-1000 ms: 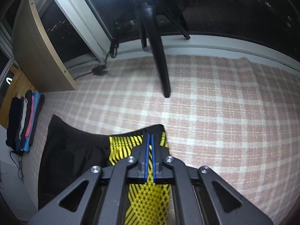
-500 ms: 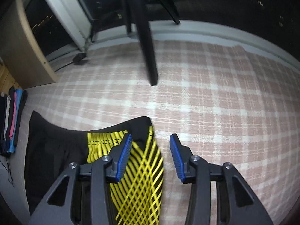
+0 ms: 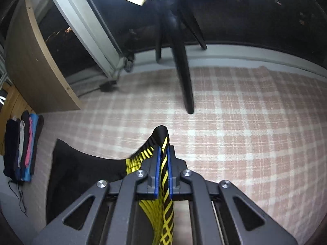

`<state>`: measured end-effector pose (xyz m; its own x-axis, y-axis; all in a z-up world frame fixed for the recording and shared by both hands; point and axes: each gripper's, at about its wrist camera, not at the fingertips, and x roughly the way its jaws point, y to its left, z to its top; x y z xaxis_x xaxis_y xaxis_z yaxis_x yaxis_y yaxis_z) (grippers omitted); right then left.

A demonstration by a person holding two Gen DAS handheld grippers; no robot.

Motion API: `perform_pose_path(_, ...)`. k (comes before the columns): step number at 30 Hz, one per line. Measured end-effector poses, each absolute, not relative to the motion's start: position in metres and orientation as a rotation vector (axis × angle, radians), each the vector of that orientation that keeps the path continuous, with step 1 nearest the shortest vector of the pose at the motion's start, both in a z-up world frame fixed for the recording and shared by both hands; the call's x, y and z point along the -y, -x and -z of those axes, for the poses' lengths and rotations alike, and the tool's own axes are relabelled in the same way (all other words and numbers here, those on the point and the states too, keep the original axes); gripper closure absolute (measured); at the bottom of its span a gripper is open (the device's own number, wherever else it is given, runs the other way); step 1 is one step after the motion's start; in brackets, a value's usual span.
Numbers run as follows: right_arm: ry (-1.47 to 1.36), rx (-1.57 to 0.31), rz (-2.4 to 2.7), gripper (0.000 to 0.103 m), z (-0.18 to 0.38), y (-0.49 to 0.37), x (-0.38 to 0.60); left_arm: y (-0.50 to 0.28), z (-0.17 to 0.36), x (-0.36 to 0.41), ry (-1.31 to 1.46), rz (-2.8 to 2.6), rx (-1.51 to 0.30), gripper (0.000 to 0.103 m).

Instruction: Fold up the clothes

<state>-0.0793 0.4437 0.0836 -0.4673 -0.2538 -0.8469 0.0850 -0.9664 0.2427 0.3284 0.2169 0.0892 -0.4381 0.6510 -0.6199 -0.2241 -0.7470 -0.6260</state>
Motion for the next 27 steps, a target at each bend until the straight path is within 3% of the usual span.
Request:
perform_pose_path(6,-1.492,0.299,2.537,0.097,-0.118,0.052,-0.387,-0.358,-0.088,-0.127,1.217,-2.271,0.783,0.102)
perform_pose_path(11,-1.497,0.113,2.528,0.097,-0.124,0.038,-0.282,-0.379,-0.071,-0.052,1.247,-2.315,0.912,0.102)
perform_pose_path(18,-1.600,-0.073,2.533,0.097,-0.088,0.049,-0.178,-0.382,-0.037,0.024,1.281,-2.348,1.022,0.102)
perform_pose_path(27,-1.682,-0.148,2.555,0.097,-0.056,0.059,-0.118,-0.383,-0.017,0.053,1.302,-2.330,1.089,0.102)
